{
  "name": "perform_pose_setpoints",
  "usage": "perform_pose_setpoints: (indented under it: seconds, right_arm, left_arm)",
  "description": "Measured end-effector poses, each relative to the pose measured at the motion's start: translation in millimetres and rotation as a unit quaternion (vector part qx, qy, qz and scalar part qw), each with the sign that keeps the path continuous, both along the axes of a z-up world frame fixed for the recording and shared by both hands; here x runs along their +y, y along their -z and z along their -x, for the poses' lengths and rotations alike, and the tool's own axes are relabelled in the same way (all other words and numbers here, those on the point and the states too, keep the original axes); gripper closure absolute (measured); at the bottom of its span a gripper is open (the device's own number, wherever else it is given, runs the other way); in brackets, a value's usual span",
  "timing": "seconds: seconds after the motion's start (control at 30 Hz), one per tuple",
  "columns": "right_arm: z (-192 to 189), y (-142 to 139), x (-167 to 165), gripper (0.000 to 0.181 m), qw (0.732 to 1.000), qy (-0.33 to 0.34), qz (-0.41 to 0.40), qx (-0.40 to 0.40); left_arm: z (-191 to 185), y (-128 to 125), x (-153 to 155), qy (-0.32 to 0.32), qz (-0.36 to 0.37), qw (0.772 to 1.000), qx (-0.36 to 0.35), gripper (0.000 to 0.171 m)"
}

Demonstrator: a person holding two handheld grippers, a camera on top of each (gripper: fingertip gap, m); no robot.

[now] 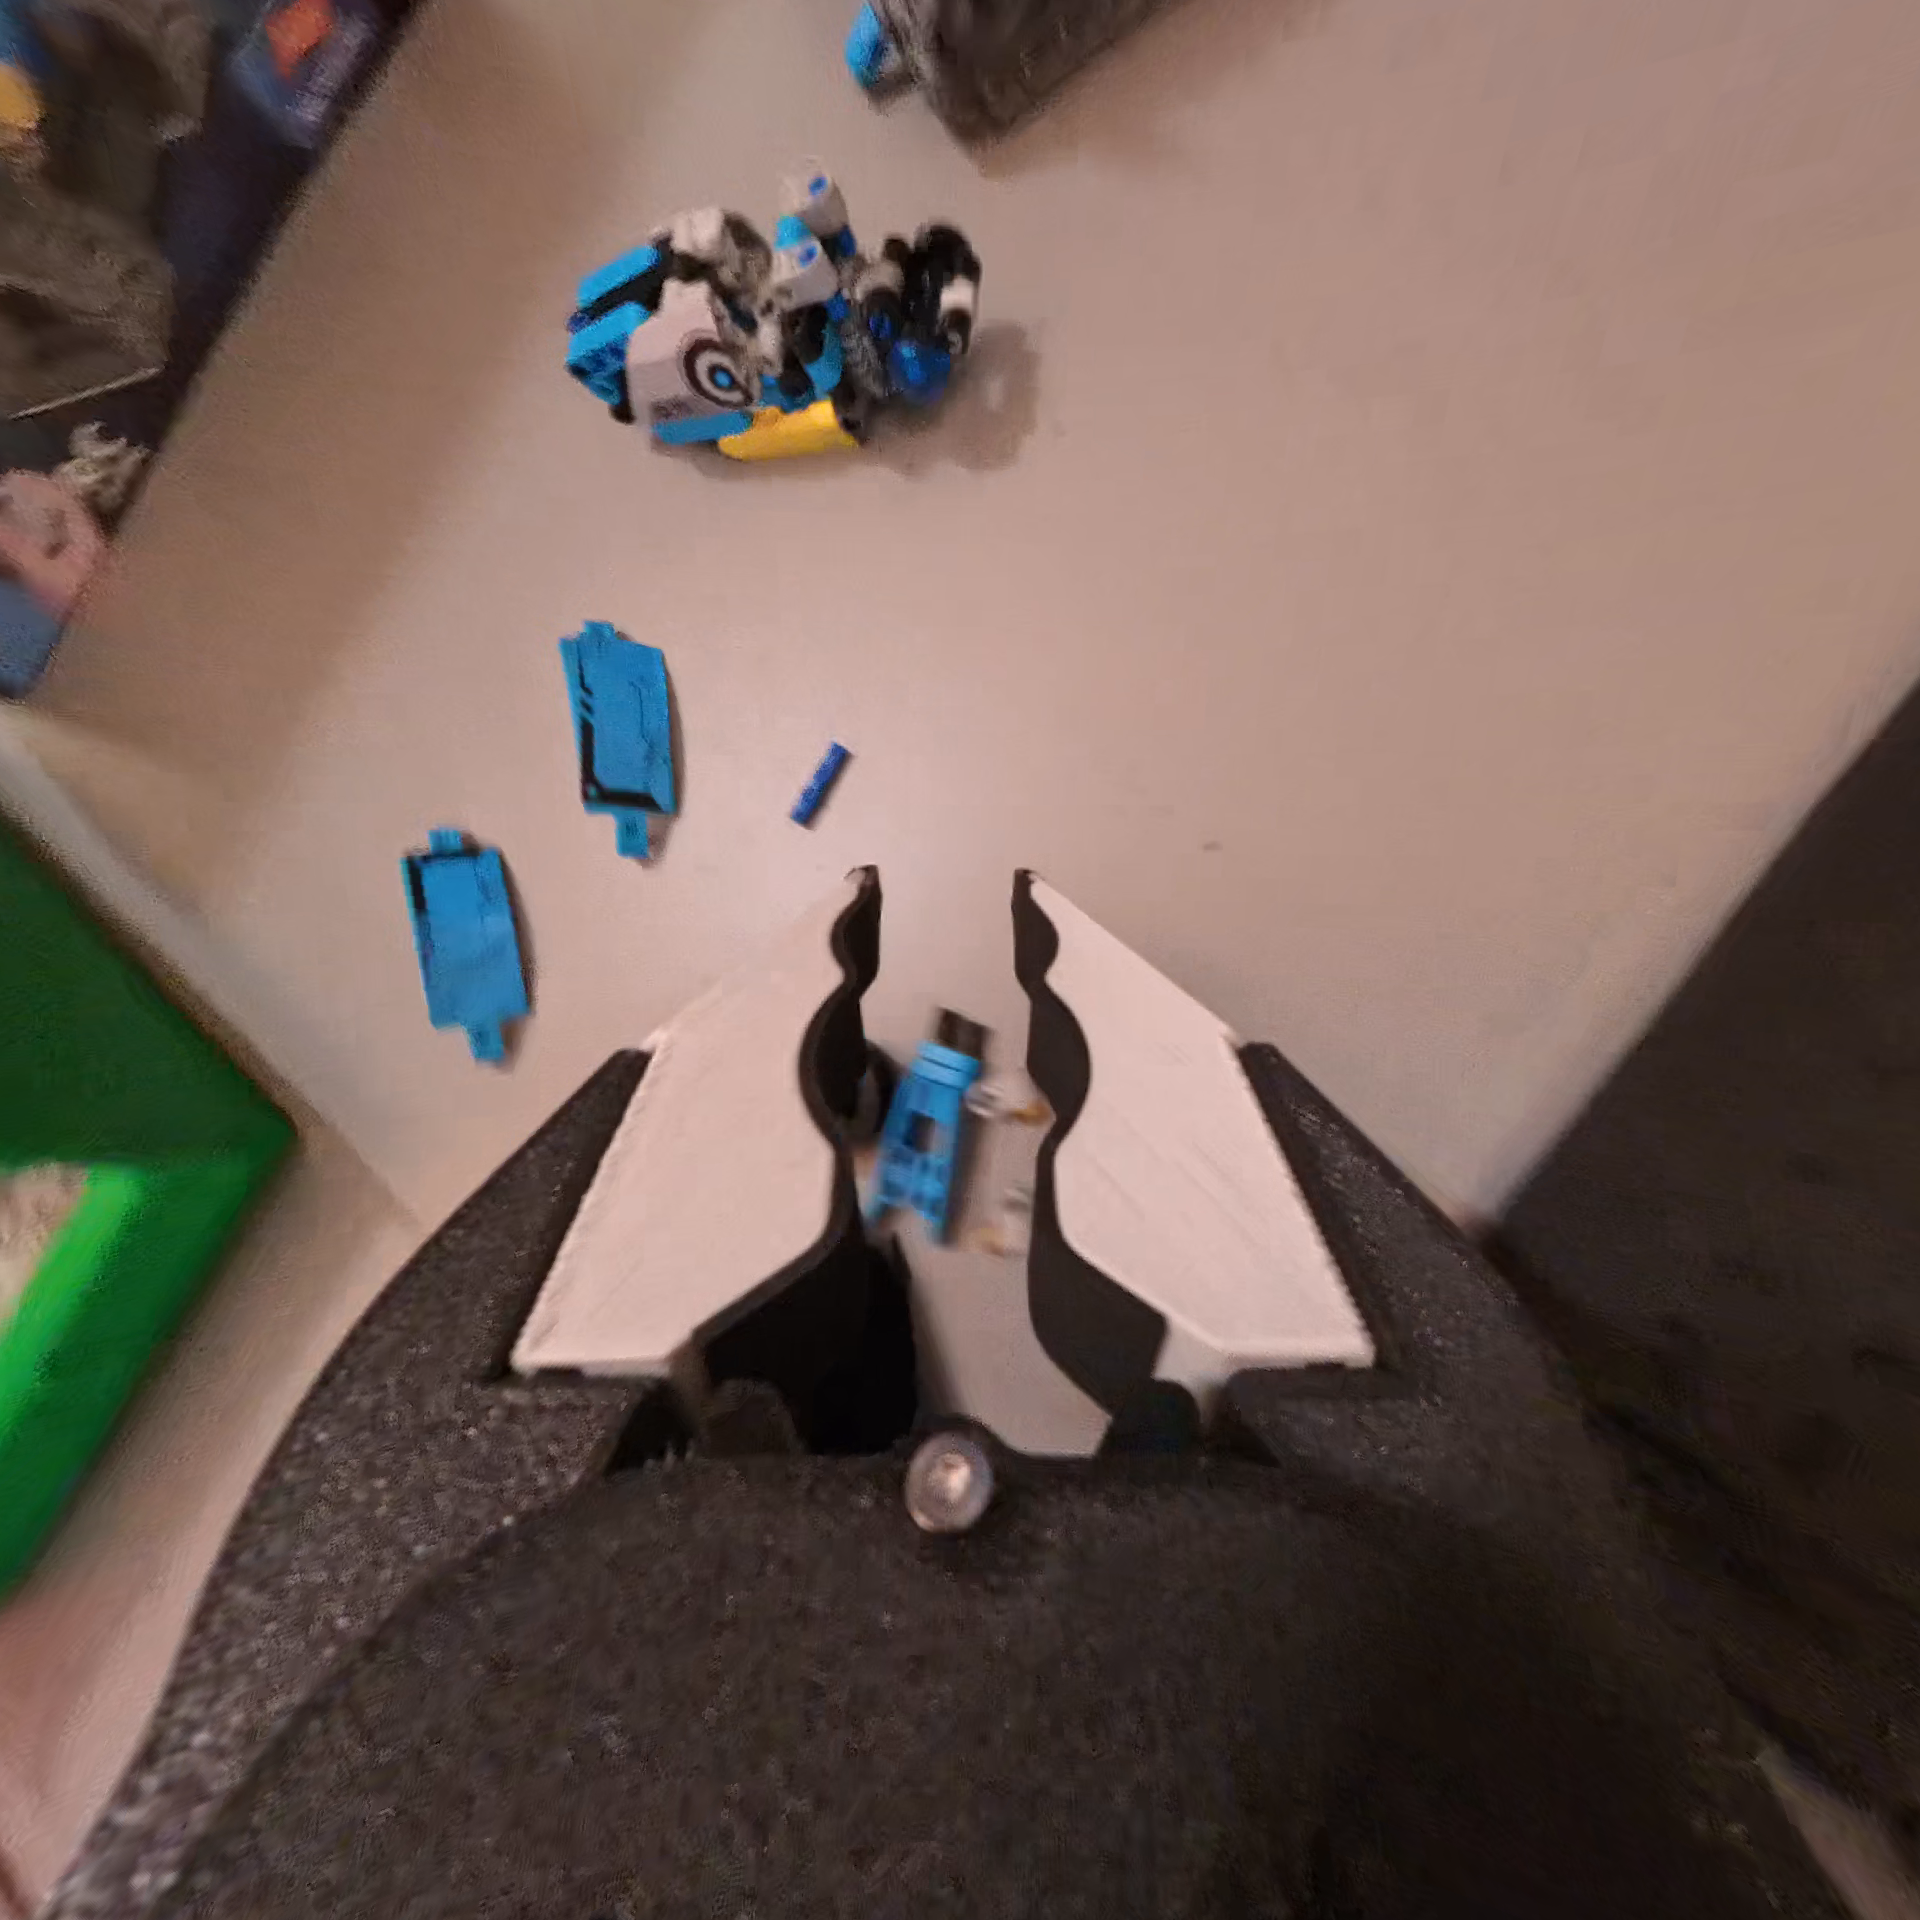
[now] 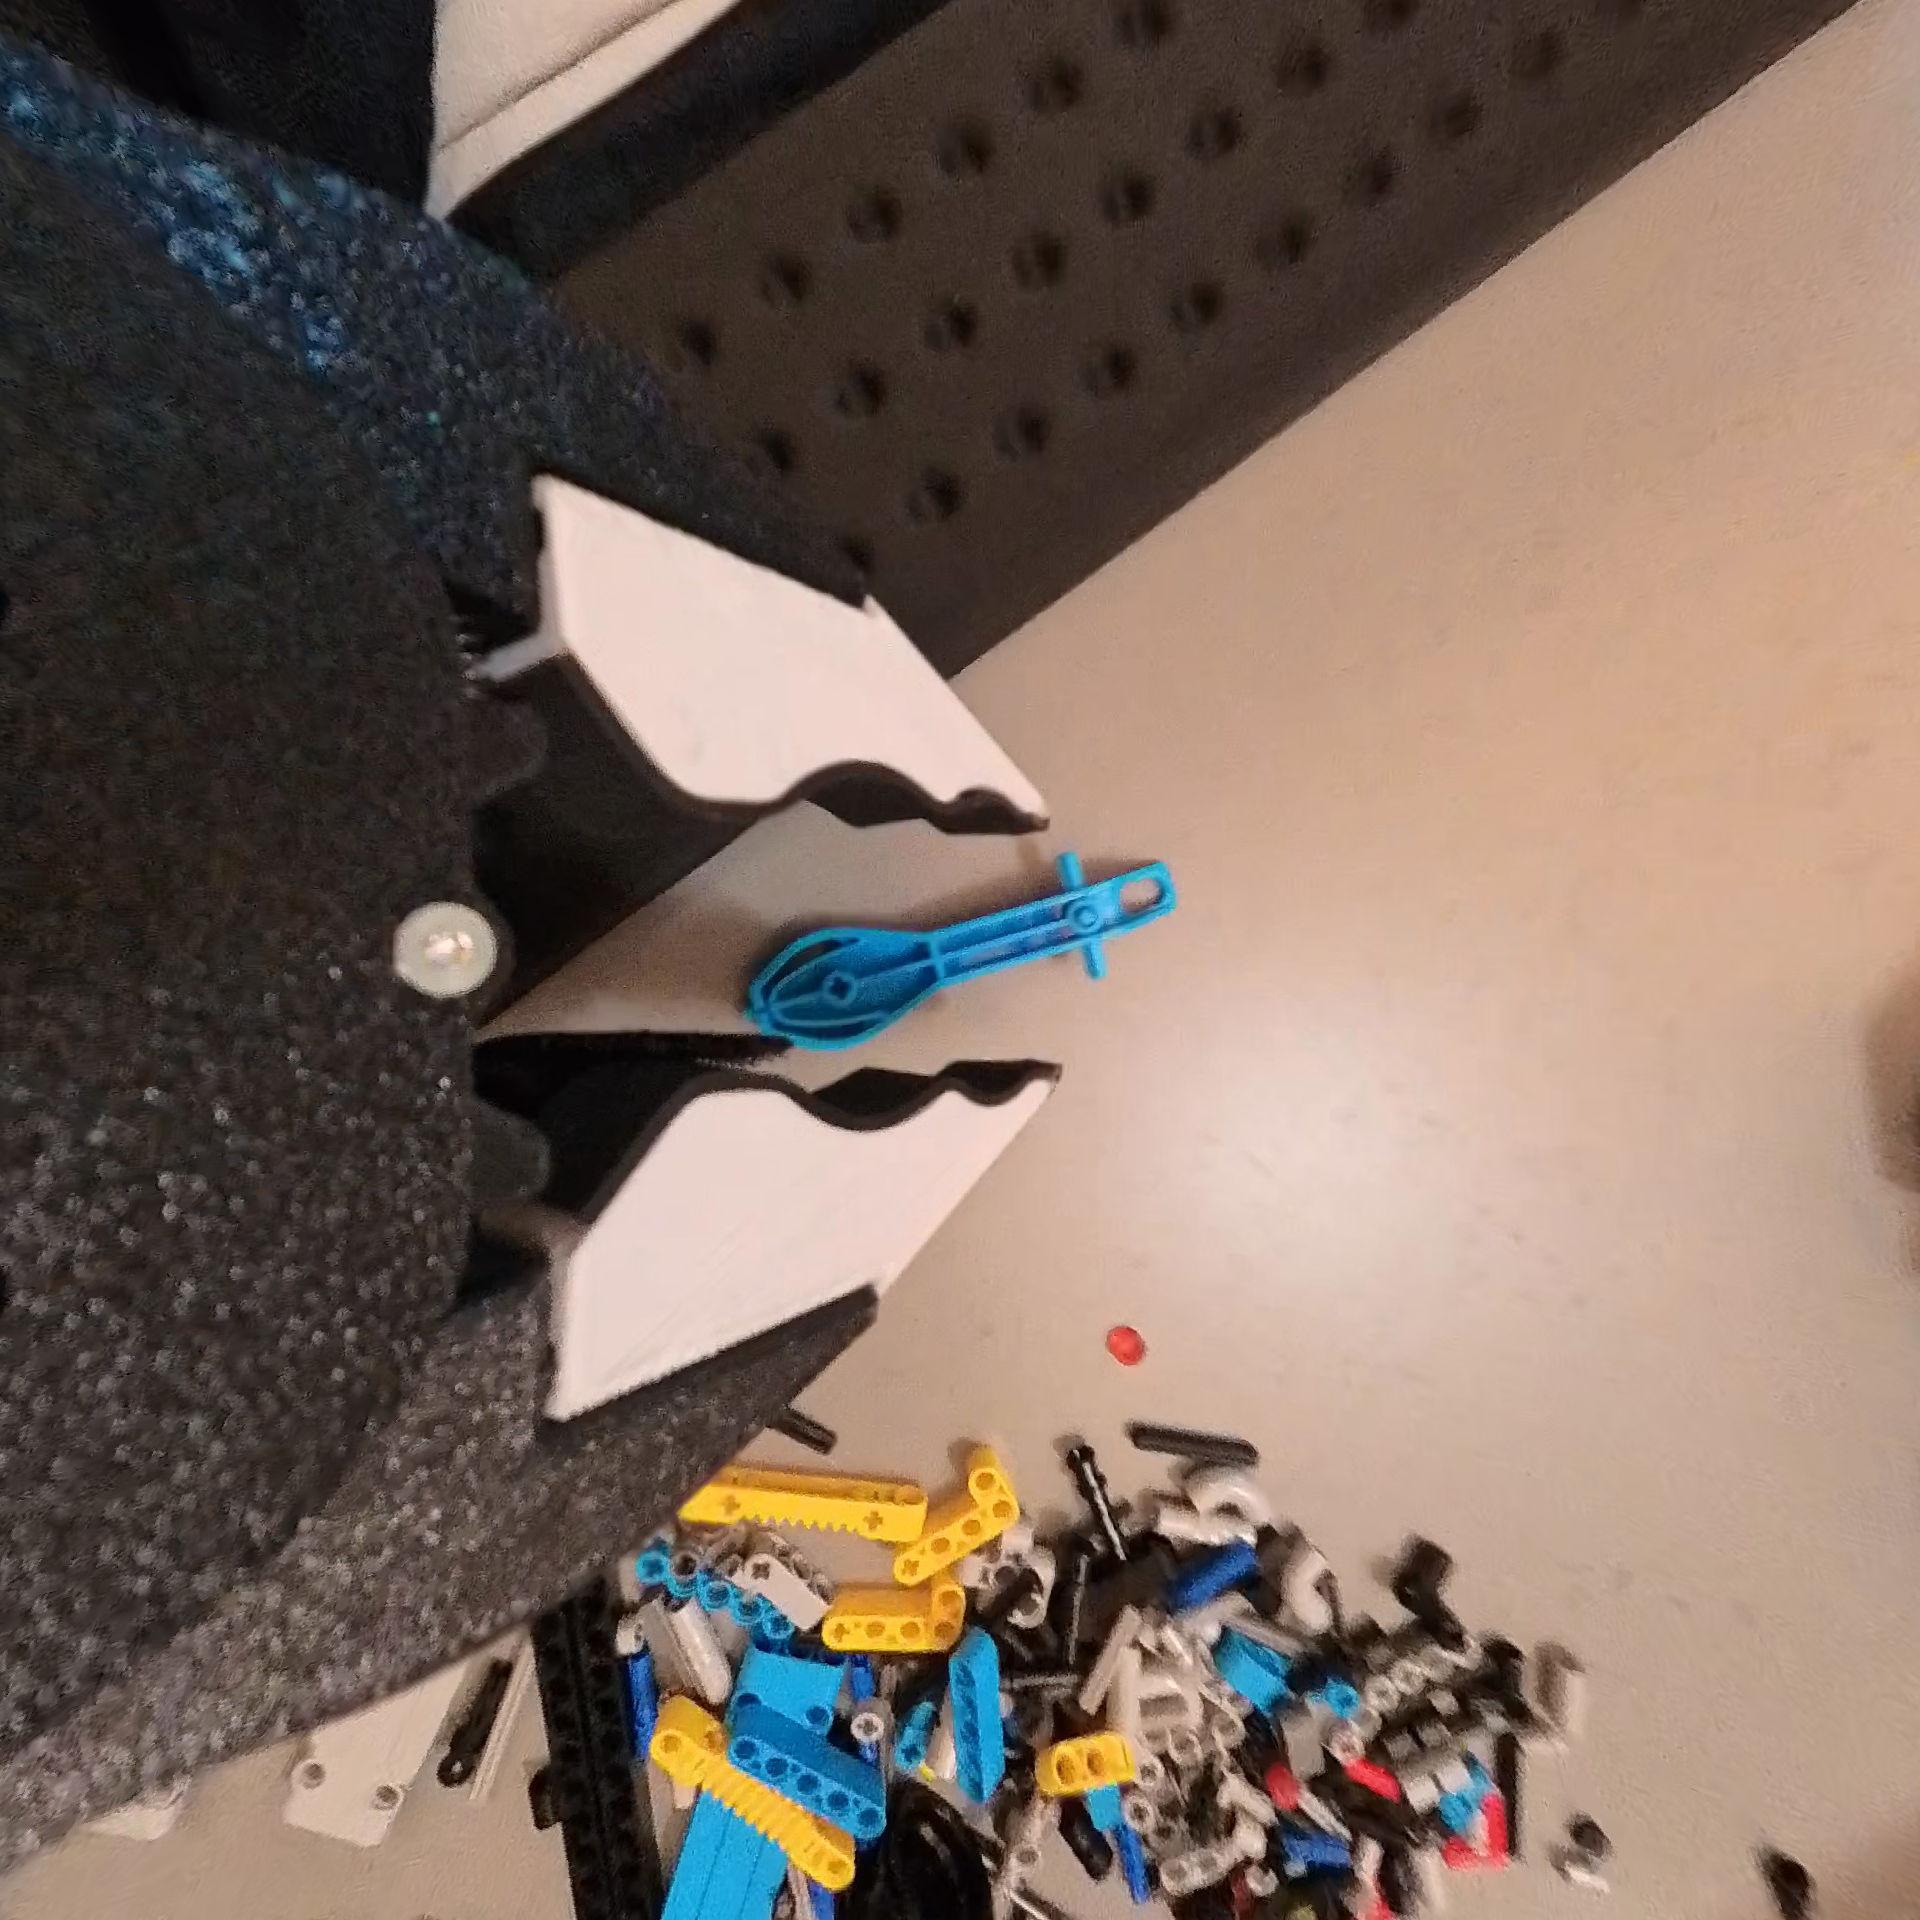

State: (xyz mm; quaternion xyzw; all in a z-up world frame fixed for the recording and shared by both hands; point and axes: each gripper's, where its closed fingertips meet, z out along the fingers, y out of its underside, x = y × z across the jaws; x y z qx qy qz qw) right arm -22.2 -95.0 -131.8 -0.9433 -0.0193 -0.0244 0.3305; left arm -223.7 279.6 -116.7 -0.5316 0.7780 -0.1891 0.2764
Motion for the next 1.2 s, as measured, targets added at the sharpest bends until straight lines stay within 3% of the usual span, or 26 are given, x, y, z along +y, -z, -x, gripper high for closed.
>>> perform_pose_setpoints:
  seconds: [0.1, 0.2, 0.33, 0.43, 0.5, 0.57, 0.6, 0.67, 0.73, 0.8, 0.9, 1.13, 1.2]
  right_arm:
    - [16.1, -19.6, 7.4, 0.141, 0.997, 0.001, -0.069, 0.027]
    - [35.1, -30.4, 7.7, 0.143, 0.991, -0.004, -0.122, 0.055]
    - [50.2, -47.4, 11.2, 0.144, 0.980, -0.013, -0.179, 0.080]
    - [54.0, -70.8, 37.5, 0.140, 0.968, -0.027, -0.246, 0.044]
    - [59.2, -84.3, 65.3, 0.137, 0.955, -0.023, -0.296, -0.011]
    - [70.8, -91.6, 96.0, 0.133, 0.943, -0.021, -0.325, -0.064]
    - [78.1, -93.0, 111.8, 0.127, 0.939, -0.022, -0.331, -0.087]
    - [93.3, -88.6, 141.5, 0.124, 0.936, -0.034, -0.325, -0.129]
    - [102.6, -87.2, 162.6, 0.128, 0.929, -0.047, -0.323, -0.172]
    - [103.8, -83.8, 175.2, 0.128, 0.930, -0.055, -0.308, -0.192]
    - [104.2, -86.0, 182.1, 0.127, 0.936, -0.067, -0.305, -0.163]
    - [109.5, -95.8, 184.0, 0.158, 0.930, -0.074, -0.326, -0.153]
    - [109.9, -94.6, 183.1, 0.158, 0.931, -0.076, -0.324, -0.149]
  left_arm:
    - [-28.3, 21.3, 23.6, 0.067, 0.001, 0.994, 0.081, 0.147]
    - [-38.8, 41.9, 38.1, 0.080, 0.010, 0.986, 0.145, 0.148]
    - [-45.0, 47.4, 30.5, 0.091, 0.059, 0.982, 0.156, 0.153]
    - [-48.8, 47.5, 30.9, 0.070, 0.073, 0.983, 0.151, 0.168]
    - [-54.4, 39.5, 10.6, 0.053, 0.137, 0.980, 0.133, 0.168]
    - [-73.3, 12.9, -29.8, 0.028, 0.256, 0.964, 0.069, 0.168]
    - [-83.9, -4.5, -51.5, 0.013, 0.325, 0.945, 0.034, 0.168]
    - [-95.6, -40.1, -100.5, 0.014, 0.466, 0.885, -0.008, 0.168]
    - [-99.4, -65.7, -143.7, 0.037, 0.558, 0.829, -0.023, 0.168]
    - [-98.6, -74.5, -177.3, 0.065, 0.589, 0.805, -0.011, 0.169]
    - [-98.3, -82.0, -200.6, 0.088, 0.598, 0.797, -0.011, 0.169]
    - [-97.5, -86.9, -209.4, 0.091, 0.611, 0.786, -0.004, 0.169]
    - [-97.1, -85.9, -211.3, 0.091, 0.612, 0.786, -0.004, 0.169]
